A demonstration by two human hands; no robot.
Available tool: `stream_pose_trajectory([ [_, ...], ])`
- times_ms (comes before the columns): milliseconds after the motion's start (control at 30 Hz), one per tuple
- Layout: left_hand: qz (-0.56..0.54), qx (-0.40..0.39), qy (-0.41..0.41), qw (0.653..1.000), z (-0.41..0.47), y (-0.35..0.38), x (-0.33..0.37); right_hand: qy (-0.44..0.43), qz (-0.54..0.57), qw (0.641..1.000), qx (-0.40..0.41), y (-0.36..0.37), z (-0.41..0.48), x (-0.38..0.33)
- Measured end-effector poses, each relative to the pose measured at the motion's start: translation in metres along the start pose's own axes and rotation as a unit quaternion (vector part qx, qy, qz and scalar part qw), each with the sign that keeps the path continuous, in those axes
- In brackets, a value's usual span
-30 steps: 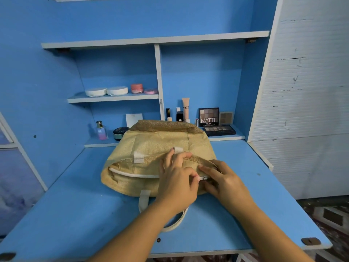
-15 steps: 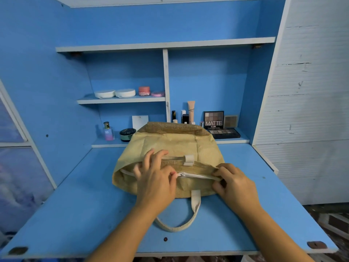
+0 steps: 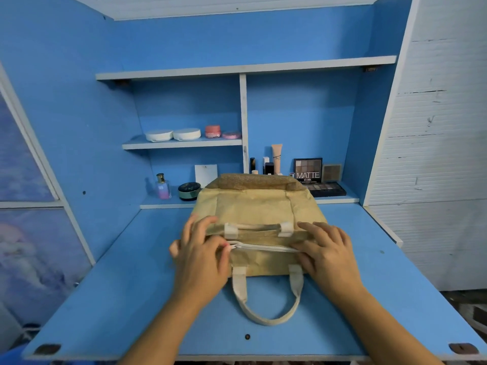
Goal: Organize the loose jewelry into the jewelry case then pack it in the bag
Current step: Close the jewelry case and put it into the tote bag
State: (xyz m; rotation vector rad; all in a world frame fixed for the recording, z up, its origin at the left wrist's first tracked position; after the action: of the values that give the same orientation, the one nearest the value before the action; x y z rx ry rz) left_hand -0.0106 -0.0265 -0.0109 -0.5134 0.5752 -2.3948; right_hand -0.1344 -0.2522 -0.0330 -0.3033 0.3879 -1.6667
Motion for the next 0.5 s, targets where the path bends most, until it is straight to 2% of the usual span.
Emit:
stream_pose_trajectory([
  [133,-0.024,0.016,0.003,1.000,-0.012,-0.002,-0.025,-0.008,0.006,1.000,-0.019,0.000,0.001,-0.001],
  [333,-0.099,0.041,0.006,0.994,-0.018,0.003,-0.020,-0.046,0.017,0.998,-0.048,0.014,0.010,-0.035],
  [500,-0.029,0.068,0.036,0.997,-0.014,-0.018,-0.046,-0.028,0.020,0.998,-0.048,0.011,0.011,-0.031],
])
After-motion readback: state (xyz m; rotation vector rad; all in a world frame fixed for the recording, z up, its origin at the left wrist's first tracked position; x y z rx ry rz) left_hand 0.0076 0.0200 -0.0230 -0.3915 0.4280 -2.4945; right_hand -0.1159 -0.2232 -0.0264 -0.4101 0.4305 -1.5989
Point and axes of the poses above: each hand's wrist, its own z-axis towards the middle knuckle, its own y-axis out of the palm, x = y × z, the point moved 2 cm from there along z, towards the middle knuckle, and after that the axes turned 15 degrees about x, right-handed, at the moved point
